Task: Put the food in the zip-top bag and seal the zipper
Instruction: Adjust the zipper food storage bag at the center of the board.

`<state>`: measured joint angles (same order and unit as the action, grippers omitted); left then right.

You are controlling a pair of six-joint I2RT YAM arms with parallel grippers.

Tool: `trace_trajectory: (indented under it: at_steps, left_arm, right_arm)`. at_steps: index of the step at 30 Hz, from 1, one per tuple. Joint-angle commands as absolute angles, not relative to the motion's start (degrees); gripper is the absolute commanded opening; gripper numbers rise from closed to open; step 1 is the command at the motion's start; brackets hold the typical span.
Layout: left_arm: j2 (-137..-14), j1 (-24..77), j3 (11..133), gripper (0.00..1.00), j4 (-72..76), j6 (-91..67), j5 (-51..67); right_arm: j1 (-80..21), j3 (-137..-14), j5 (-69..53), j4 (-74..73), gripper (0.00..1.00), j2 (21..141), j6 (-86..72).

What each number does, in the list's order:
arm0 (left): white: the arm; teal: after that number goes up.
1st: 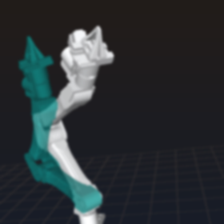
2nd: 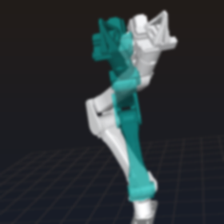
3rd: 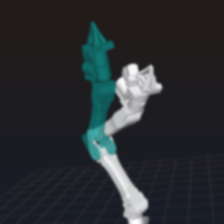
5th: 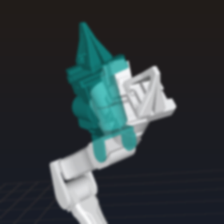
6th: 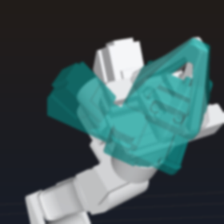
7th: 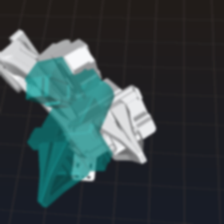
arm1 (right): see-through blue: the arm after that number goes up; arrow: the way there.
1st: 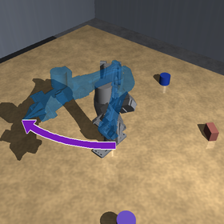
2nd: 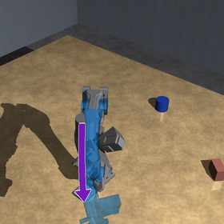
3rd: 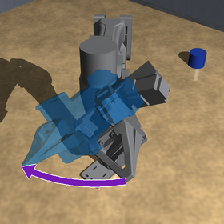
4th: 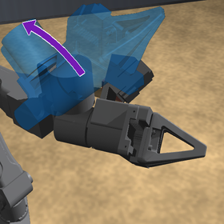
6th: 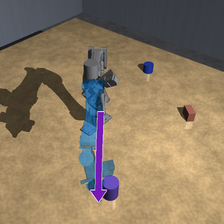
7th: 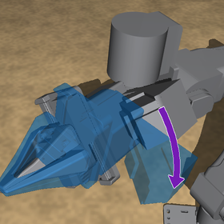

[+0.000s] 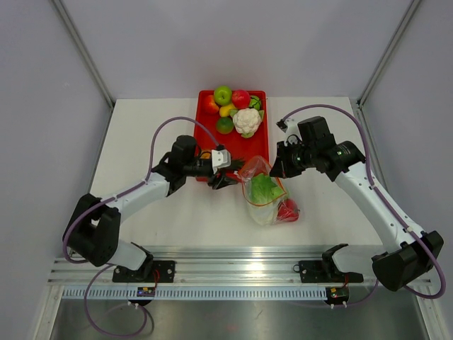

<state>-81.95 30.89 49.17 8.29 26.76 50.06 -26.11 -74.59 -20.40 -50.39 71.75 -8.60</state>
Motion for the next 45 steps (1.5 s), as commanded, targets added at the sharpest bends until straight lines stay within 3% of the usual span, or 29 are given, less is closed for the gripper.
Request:
trace_trajectory:
  at_steps: [1, 6, 9, 10, 12, 14, 15, 18, 20, 31, 39, 45]
  left_arm:
    - [-83.4, 31.4, 51.7, 0.55, 11.3, 28.0, 54.4]
    - [-85.1, 31.7, 52.8, 0.51, 10.8, 27.1, 54.4]
    - [-85.6, 32.0, 53.9, 0.39, 10.8, 25.9, 54.1]
    - [-85.6, 32.1, 54.2, 0.21, 10.8, 25.6, 53.8]
    - [-85.2, 32.2, 55.2, 0.0, 9.5, 23.9, 52.7]
    - [-84.6, 32.3, 57.6, 0.0, 7.2, 22.2, 51.5]
    - [-84.2, 32.3, 59.0, 0.0, 3.0, 21.6, 49.9]
    - [-84.3, 32.7, 65.0, 0.0, -7.7, 17.9, 48.0]
    - [-85.0, 32.8, 69.1, 0.0, -11.7, 14.8, 45.6]
    - [-88.1, 33.0, 74.8, 0.0, -27.3, 7.4, 42.5]
    - [-85.1, 33.0, 74.0, 0.0, -29.9, 4.6, 39.1]
    - [-83.6, 33.0, 73.0, 0.0, -28.5, 3.0, 39.9]
  right_arm:
    - [-25.9, -74.6, -21.5, -48.2, 0.0, 70.8, -8.7]
    - [-25.8, -74.9, -21.7, -48.3, 0.0, 70.7, -8.9]
    - [-25.9, -74.9, -21.6, -48.7, 0.0, 70.3, -9.0]
    - [-26.0, -75.1, -21.4, -49.0, 0.0, 70.3, -9.1]
    - [-25.9, -75.8, -20.6, -50.9, 0.04, 70.2, -9.1]
    - [-25.9, -77.3, -18.4, -52.5, 0.17, 70.0, -9.3]
    - [-25.9, -78.0, -17.6, -54.6, 0.31, 69.7, -9.2]
    - [-25.9, -80.8, -14.8, -59.0, 0.56, 68.5, -8.8]
    - [-25.9, -81.7, -12.8, -60.7, 0.62, 66.8, -8.4]
    - [-25.9, -75.2, -11.5, -62.3, 0.67, 57.7, -6.7]
    - [-26.0, -61.6, -21.9, -47.3, 0.7, 45.8, -0.4]
    - [-26.9, -56.7, -25.0, -41.4, 0.7, 44.6, 2.6]
